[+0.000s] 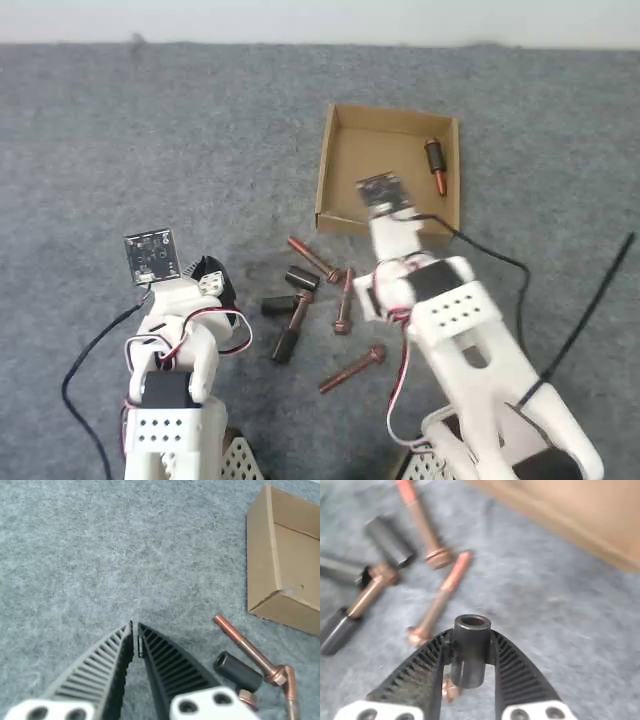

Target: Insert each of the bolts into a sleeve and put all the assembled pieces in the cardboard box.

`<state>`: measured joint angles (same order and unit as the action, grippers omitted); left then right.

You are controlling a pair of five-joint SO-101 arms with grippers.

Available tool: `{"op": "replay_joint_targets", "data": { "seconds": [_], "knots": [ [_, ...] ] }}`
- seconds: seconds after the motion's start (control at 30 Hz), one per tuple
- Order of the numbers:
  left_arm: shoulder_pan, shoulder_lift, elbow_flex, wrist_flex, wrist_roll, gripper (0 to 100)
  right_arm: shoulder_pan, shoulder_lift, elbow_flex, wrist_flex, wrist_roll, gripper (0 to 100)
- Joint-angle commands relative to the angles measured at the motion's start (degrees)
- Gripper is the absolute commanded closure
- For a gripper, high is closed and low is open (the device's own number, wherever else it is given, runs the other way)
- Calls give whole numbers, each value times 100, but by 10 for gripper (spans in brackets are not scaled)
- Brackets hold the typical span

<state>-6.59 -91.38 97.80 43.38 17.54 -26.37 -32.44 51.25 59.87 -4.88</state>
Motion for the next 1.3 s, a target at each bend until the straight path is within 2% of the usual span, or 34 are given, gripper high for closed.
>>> {"op": "replay_joint_targets", "data": {
  "seconds": [0.0, 0.27, 0.47, 0.6, 0.87, 1.27],
  "knots": [
    [-9, -114, -84, -97, -264, 988, 549, -295, -18, -4, 88, 993],
    [9, -132, -84, -26, -264, 988, 1613, -295, 475, -549, 308, 993],
    [79, -114, -145, -18, -378, 988, 1991, -295, 791, -734, 457, 993],
    [123, -105, -637, 519, -571, 988, 2220, -295, 826, -743, 668, 993],
    [923, -105, -1420, 1530, -563, 988, 2255, -295, 967, -1112, 695, 993],
    [1846, -53, -1824, 2242, -580, 988, 2237, -295, 967, -1112, 695, 993]
  ]
}}
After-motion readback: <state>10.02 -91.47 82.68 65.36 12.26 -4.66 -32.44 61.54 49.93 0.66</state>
